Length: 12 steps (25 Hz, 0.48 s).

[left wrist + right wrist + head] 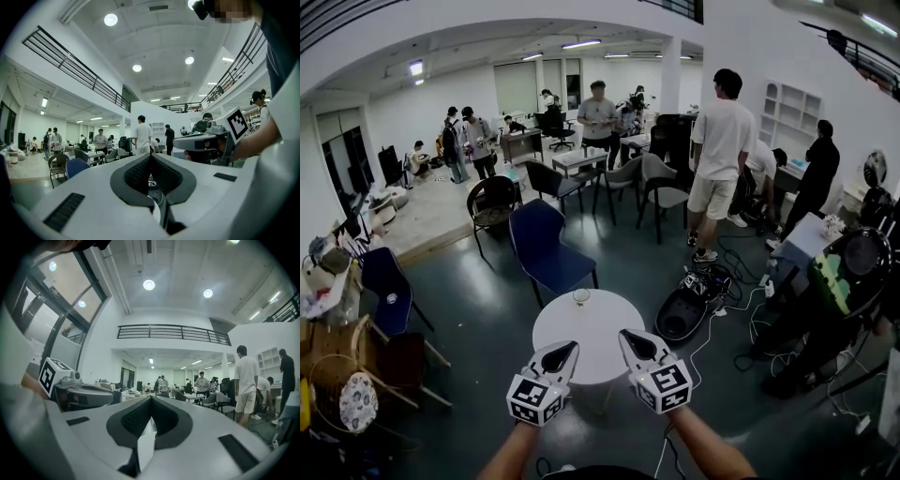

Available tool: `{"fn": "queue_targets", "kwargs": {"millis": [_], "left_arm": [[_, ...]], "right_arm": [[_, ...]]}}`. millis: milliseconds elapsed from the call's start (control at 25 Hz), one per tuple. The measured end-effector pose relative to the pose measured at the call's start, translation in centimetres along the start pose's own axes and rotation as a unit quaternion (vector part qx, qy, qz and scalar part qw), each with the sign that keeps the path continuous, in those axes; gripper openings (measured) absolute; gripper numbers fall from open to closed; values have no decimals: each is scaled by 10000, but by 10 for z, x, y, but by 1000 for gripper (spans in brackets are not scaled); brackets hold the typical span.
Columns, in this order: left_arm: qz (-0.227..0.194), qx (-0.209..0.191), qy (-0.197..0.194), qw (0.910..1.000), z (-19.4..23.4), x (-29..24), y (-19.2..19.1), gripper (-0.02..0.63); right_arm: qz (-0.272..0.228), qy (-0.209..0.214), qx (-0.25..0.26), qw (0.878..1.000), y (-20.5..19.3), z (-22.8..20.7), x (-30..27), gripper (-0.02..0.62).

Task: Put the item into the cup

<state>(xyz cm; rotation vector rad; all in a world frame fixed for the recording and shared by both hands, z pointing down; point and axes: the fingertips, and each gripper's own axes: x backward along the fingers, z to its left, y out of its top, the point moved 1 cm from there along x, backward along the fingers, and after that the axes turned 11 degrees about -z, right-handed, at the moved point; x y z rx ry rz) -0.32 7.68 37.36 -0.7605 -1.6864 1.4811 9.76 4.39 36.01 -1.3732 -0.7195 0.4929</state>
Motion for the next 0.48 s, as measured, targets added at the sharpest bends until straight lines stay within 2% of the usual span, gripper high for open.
{"fn": "queue_targets", "kwargs": {"millis": [480], "left_arm": [[114, 62, -72, 9999, 7, 16, -4, 15]], "right_arm": [[32, -49, -80, 10000, -2, 18, -7, 17]]}}
